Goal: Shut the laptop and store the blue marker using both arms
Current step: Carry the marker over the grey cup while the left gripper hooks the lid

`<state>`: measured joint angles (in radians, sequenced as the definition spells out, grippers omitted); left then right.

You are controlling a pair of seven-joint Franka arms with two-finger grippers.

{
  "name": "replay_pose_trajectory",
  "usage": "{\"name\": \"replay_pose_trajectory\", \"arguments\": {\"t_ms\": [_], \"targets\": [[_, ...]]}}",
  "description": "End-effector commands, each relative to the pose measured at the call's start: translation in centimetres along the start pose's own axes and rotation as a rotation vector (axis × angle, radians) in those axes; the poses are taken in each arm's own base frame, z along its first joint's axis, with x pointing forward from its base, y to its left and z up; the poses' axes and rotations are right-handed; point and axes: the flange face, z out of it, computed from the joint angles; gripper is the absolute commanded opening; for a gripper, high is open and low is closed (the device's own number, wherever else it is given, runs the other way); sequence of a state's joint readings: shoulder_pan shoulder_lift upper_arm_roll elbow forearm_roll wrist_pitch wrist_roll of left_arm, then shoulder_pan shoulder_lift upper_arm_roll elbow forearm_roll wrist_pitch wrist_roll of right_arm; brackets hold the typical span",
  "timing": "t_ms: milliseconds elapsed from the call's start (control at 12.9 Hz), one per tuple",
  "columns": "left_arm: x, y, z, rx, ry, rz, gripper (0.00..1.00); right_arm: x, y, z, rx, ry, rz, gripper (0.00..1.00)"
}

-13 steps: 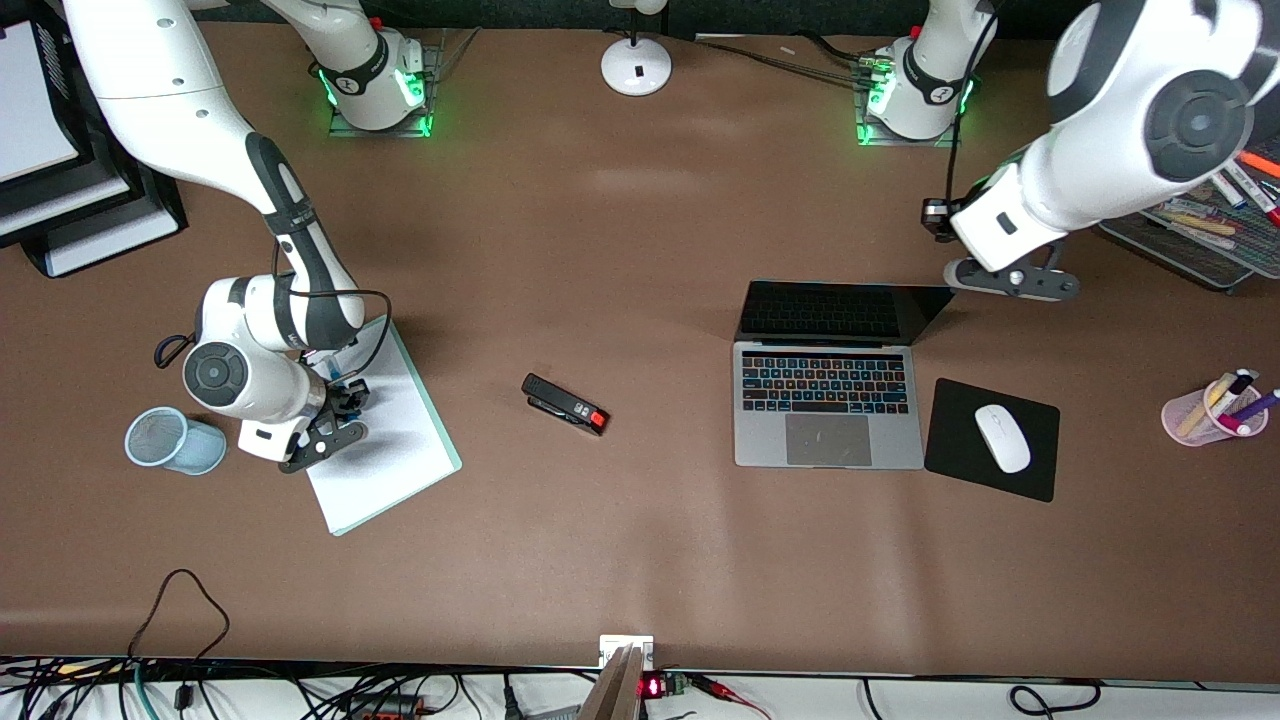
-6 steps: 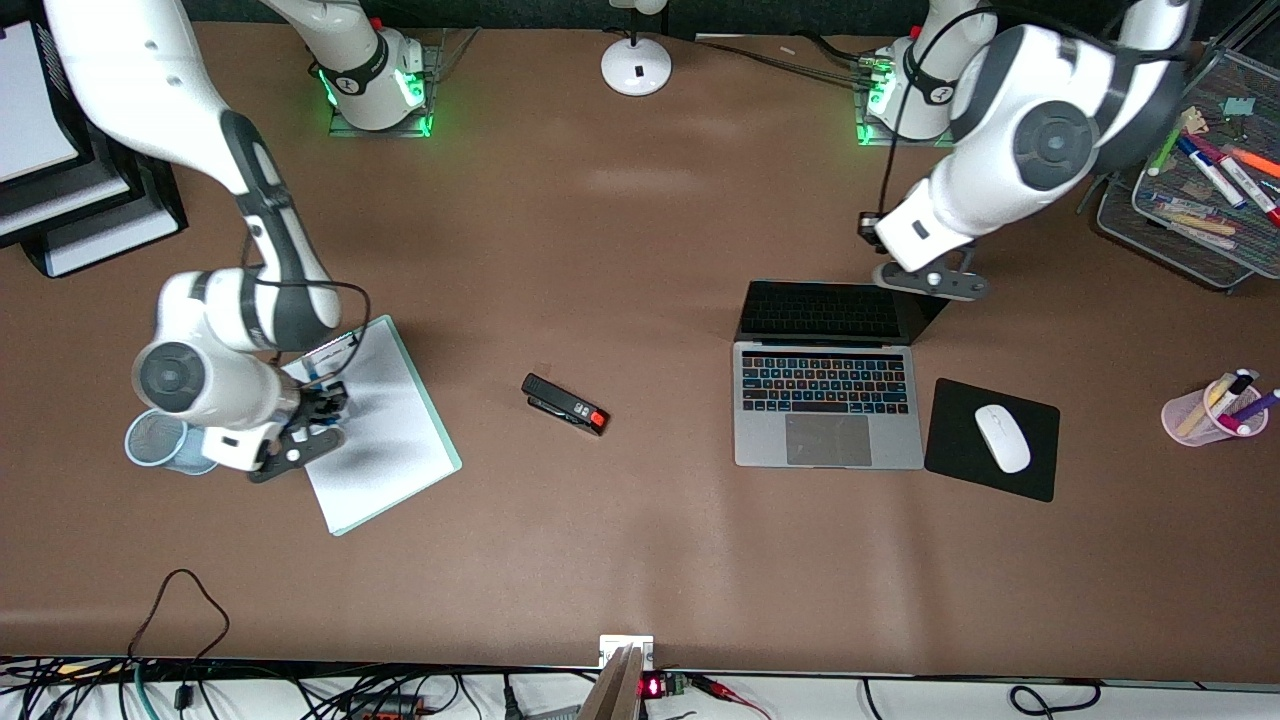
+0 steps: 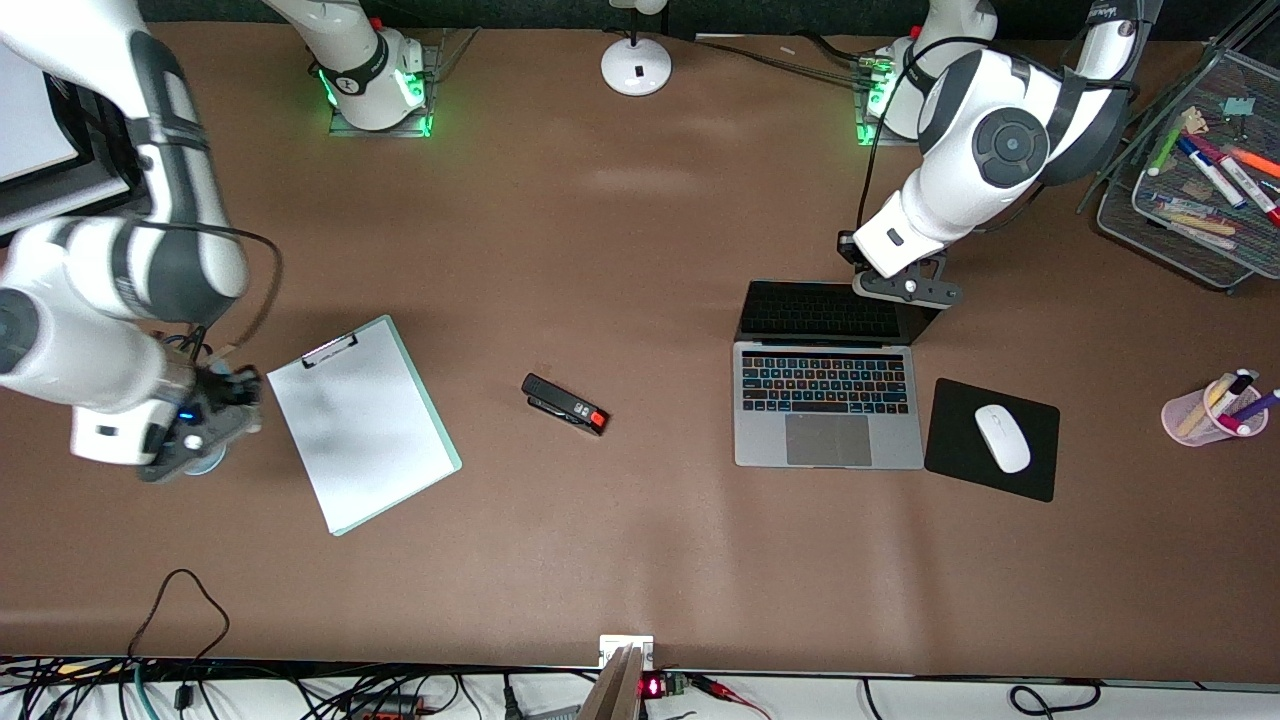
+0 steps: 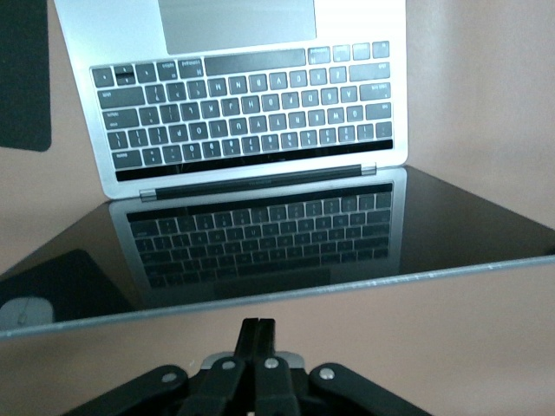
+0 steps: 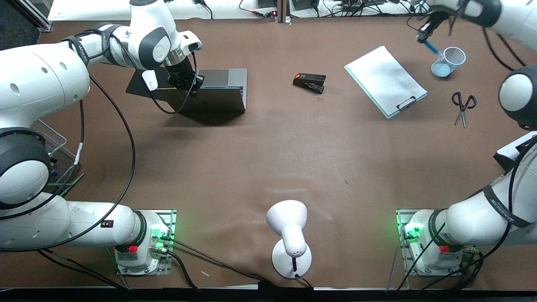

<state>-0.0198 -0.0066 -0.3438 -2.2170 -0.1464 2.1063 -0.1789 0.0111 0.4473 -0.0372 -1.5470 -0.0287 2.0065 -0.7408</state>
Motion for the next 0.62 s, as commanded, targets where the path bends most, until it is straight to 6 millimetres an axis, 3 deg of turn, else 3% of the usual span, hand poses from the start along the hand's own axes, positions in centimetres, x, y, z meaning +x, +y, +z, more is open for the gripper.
{"name": "replay_pose_trajectory", "arguments": {"t_ms": [0, 387, 542], "targets": [[-0.2, -0.2, -0.6, -0.014, 0.029, -0.001, 0.0, -3.9, 2.9, -2.8, 0.058, 0.114, -0.134, 0.0], [2.8, -1.1, 0.5, -0.027, 0.112, 0.003, 0.0, -10.8, 9.7, -3.6, 0.13, 0.467, -0.25, 0.0], [5.2, -1.5, 0.9, -0.001, 0.159, 0.034, 0.0, -13.2, 11.9, -2.0, 0.13, 0.573, -0.292, 0.0]]}}
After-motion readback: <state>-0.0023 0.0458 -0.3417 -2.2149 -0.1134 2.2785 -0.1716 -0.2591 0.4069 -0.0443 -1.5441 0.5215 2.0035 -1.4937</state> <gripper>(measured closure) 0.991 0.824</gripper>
